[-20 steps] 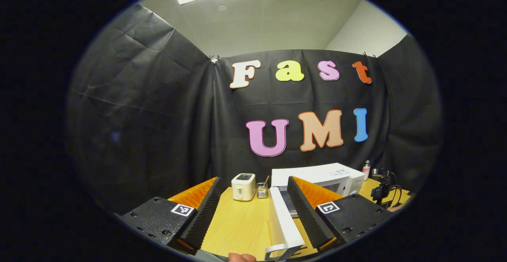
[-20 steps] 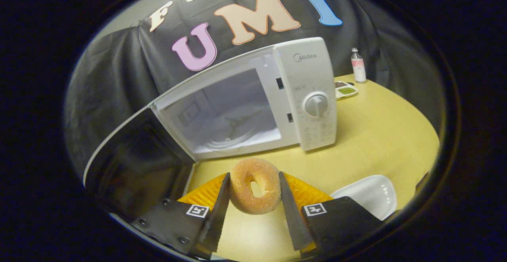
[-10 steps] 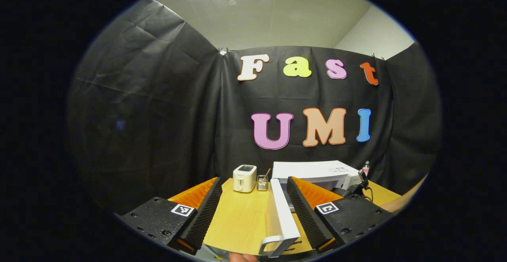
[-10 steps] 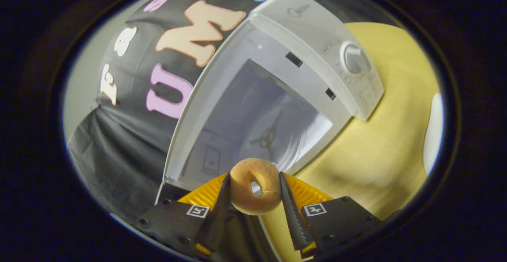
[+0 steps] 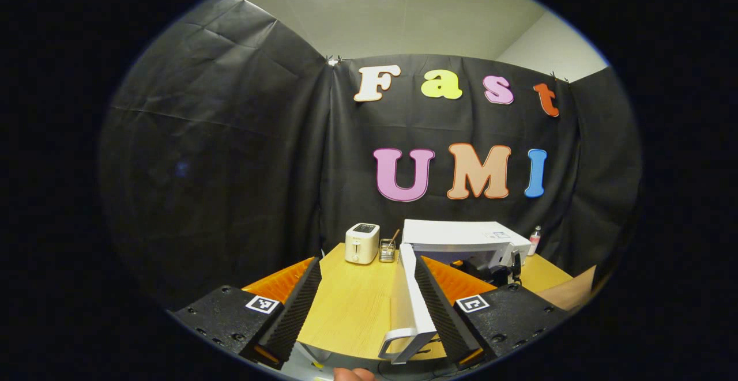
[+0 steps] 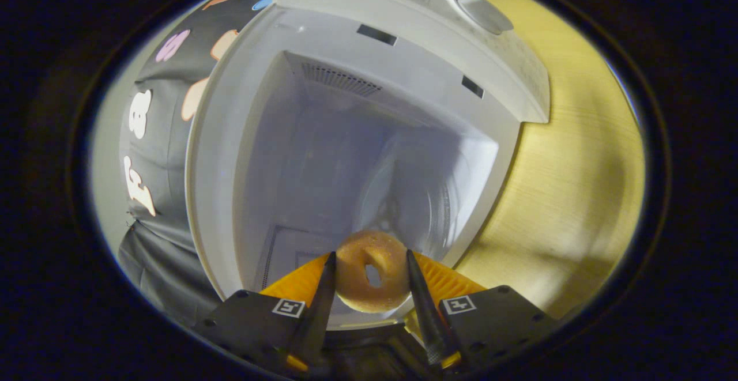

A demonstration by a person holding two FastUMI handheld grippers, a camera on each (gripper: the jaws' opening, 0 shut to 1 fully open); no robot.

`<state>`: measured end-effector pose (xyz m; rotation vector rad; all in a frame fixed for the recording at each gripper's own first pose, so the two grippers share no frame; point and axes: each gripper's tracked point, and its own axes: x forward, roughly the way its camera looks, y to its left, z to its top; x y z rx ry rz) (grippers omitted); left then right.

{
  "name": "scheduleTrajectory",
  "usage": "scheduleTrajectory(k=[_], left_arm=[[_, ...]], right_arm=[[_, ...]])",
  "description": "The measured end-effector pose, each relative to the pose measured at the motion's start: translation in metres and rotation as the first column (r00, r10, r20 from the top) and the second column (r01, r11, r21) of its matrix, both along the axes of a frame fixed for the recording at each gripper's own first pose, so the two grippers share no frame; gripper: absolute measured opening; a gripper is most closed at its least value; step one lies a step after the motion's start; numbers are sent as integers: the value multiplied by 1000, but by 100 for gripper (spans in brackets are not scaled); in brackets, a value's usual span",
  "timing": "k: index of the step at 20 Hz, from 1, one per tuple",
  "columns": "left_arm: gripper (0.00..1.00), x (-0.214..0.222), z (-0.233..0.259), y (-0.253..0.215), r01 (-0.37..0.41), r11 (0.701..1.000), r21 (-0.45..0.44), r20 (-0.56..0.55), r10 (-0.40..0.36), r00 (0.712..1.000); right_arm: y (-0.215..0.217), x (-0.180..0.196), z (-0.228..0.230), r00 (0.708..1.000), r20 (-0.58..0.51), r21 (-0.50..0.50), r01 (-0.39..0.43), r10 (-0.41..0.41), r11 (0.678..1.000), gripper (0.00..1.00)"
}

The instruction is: Open the microwave oven with the left hand, put the food in, and close the microwave oven.

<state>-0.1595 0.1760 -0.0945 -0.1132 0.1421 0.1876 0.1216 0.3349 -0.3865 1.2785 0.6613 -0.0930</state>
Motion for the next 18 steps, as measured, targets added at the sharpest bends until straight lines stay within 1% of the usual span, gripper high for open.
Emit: scheduleTrajectory(k=[2,3,7,8,10,11,12,13,14,15,16,17,18], left_arm=[[94,0,2,-1,-3,1000,-15,-2,3,1000],[95,1,4,-1,-8,1000,-21,2,8,1000],[94,-2,2,-3,-13,1000,-28,-1,12,1000],[96,-2,-1,0,-19,1000,-23,-7,19,1000],[96,-6,-3,11,-45,999,-17,-12,45,999],[96,-7,-4,17,-61,998,-20,-13,61,998],[95,-9,-4,22,-76,997,-25,-13,76,997],[95,-10,-4,26,-87,996,-29,-13,86,996],[95,-10,-4,29,-96,995,-30,-10,96,995],[95,-10,-3,31,-102,994,-33,-6,102,995],[95,-11,-3,31,-104,994,-36,-5,104,995],[95,-10,-3,30,-103,994,-37,-4,103,995],[95,-8,-2,27,-97,995,-37,-2,97,995]], right_arm=[[1,8,-3,999,23,-23,25,-25,999,71],[1,11,-5,999,33,-35,38,-37,999,71],[7,27,-12,996,55,-39,74,-71,997,71],[7,32,-12,995,61,-48,78,-75,996,71],[8,39,-13,995,66,-63,81,-77,995,71],[7,40,-14,995,65,-70,85,-80,994,65],[8,40,-12,995,66,-72,85,-80,994,71],[6,41,-11,994,69,-86,86,-80,993,65],[5,42,-13,995,65,-109,82,-75,991,66],[6,41,-11,996,61,-124,75,-68,989,76],[6,40,-10,997,58,-129,67,-60,989,77],[5,40,-11,997,52,-138,66,-59,988,67],[2,39,-10,997,48,-151,66,-59,986,67]])
